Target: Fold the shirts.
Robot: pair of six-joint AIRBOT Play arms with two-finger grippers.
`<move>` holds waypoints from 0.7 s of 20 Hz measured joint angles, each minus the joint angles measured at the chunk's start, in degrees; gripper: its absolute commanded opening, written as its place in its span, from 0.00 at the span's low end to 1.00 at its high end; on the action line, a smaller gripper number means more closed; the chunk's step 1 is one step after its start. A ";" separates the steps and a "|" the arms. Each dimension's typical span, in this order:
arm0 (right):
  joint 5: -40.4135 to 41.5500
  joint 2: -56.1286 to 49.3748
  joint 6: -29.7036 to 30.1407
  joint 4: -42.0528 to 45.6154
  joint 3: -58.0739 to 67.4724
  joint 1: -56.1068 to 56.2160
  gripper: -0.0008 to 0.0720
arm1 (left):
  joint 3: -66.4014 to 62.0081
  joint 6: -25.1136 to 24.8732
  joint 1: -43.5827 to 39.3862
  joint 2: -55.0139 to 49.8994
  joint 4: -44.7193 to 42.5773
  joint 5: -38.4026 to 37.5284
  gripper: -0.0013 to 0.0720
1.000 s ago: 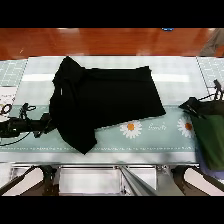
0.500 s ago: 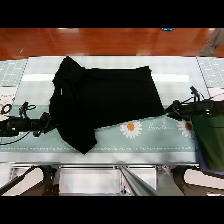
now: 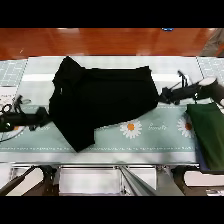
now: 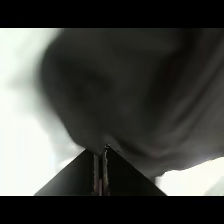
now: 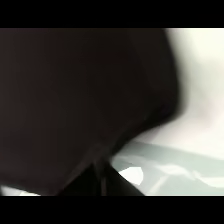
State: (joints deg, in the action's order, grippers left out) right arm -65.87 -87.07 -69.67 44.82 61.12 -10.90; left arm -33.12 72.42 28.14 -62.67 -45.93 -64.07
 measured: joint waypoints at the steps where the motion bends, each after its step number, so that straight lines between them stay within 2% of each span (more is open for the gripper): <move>1: -1.05 1.31 -0.26 0.52 3.72 0.24 0.05 | -2.67 0.02 -0.04 1.49 1.27 -0.57 0.04; 5: -3.67 7.82 -3.61 3.65 25.16 0.83 0.05 | -20.61 0.07 -0.09 7.76 8.61 -0.85 0.04; 9: -4.35 14.97 -7.39 9.42 45.70 0.94 0.05 | -42.03 1.42 0.07 11.34 11.06 -0.37 0.04; 14: -4.42 27.82 -9.66 18.12 55.01 0.94 0.05 | -61.90 5.53 0.13 15.76 6.19 -0.07 0.04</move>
State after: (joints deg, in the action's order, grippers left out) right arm -70.28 -59.24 -79.33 62.94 116.14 -9.96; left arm -95.02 77.95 28.27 -46.92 -39.75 -64.14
